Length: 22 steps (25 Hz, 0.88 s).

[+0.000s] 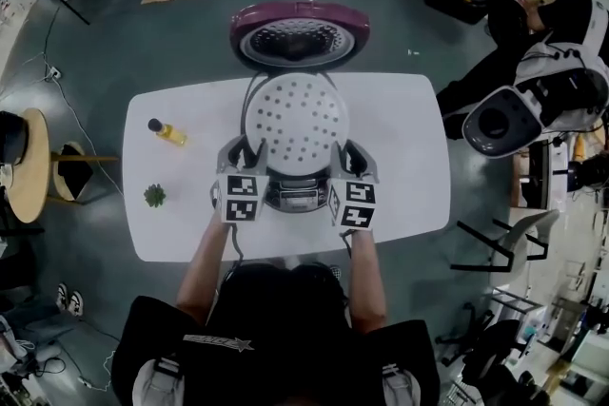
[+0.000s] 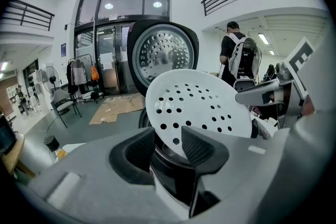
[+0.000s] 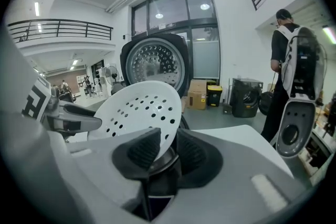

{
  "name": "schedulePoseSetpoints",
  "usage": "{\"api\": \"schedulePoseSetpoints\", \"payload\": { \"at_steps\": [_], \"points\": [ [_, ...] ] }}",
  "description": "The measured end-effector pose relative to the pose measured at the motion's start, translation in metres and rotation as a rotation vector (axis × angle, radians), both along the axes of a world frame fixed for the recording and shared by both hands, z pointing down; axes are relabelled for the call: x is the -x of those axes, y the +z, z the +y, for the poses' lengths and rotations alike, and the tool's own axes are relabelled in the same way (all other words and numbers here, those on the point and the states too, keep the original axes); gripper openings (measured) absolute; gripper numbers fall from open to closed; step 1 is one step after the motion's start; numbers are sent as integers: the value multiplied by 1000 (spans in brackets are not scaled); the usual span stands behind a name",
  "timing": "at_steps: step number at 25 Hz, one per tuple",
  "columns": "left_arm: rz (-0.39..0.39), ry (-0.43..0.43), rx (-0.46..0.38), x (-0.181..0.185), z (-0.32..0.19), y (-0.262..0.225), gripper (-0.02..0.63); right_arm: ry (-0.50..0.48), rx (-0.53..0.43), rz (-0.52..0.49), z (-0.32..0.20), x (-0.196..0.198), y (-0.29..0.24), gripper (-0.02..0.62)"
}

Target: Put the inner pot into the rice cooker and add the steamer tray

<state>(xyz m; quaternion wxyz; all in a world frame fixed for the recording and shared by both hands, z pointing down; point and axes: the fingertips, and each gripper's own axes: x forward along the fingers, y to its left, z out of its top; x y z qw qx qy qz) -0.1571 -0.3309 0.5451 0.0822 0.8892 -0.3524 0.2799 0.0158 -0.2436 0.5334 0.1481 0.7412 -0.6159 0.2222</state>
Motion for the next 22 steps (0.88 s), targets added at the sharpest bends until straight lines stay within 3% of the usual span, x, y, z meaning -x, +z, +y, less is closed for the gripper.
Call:
{"api": "schedulePoseSetpoints", "payload": {
  "at_steps": [11,22],
  "points": [
    [-55,23,50,-6,-3,25,173,16,90,-12,-2,-5,28,101],
    [-55,25,81,-7,-8,30,178,29,104,-32,-9,-7,36,103]
  ]
}}
